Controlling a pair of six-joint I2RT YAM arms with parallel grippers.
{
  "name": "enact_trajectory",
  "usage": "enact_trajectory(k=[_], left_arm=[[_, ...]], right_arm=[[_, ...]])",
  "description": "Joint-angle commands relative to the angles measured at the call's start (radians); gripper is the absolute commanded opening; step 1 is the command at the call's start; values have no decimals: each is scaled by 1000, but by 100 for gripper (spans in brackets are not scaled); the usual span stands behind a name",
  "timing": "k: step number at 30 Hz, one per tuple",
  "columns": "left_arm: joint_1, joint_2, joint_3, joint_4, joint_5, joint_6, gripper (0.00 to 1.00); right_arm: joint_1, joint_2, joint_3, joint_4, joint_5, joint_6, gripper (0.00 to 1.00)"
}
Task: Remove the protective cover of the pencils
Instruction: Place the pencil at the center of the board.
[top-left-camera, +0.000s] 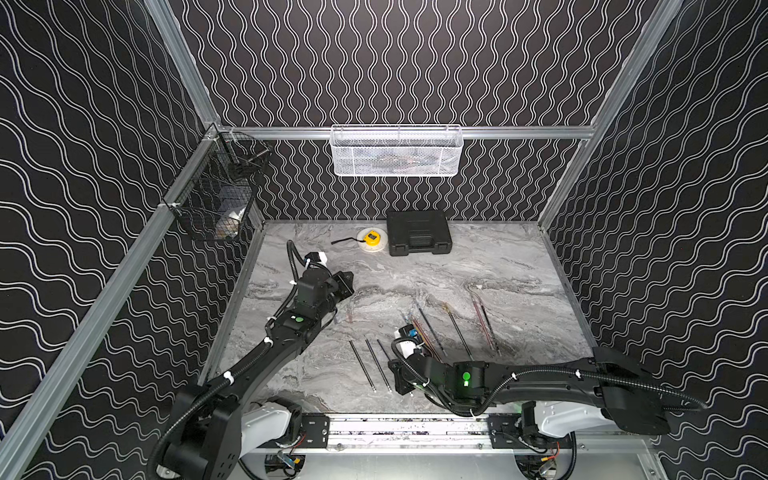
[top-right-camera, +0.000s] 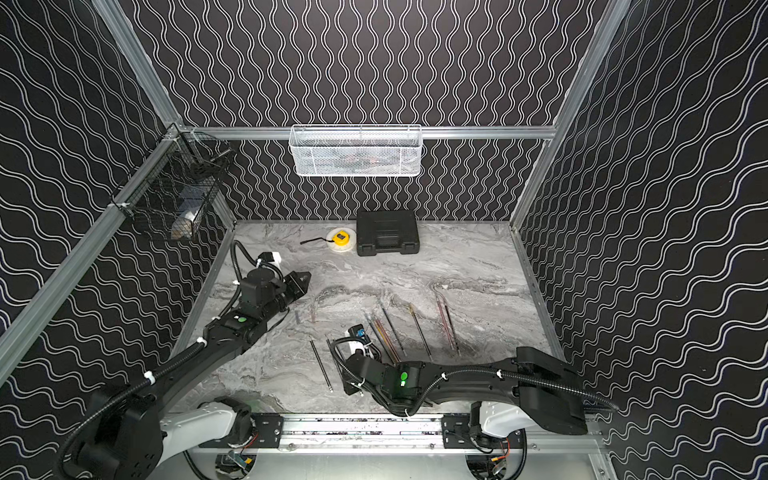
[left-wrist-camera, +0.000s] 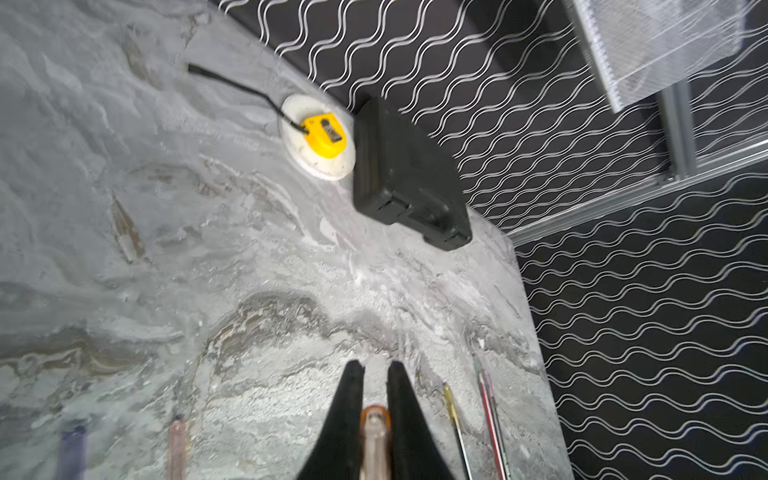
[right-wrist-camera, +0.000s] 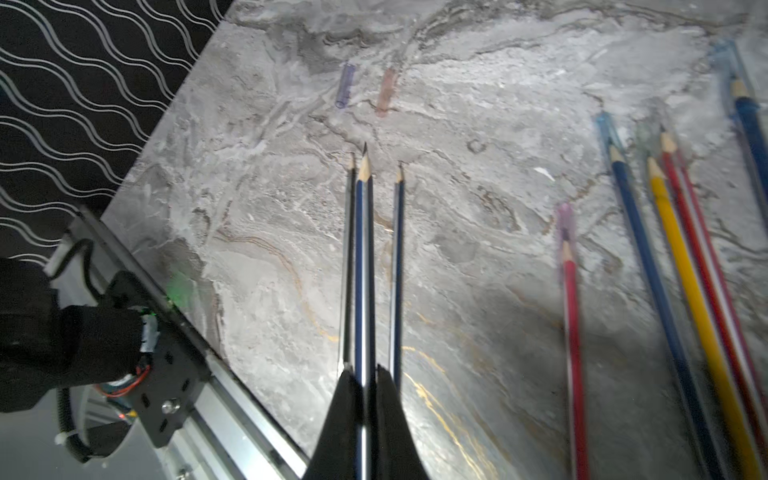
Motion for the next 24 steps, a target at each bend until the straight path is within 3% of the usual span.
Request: enact_trajectory(k=[1,12,24], left_arm=[[-24,52,-28,94,4,-23,7],[-137,324,-26,173,-54,-10,8],[-136,402,-36,179,-53,-5,8]], right_arm=[[0,4,-45,4,64,58,0],[-16,185,-58,155,52,79,0],[-37,306,-47,235,25,97,0]])
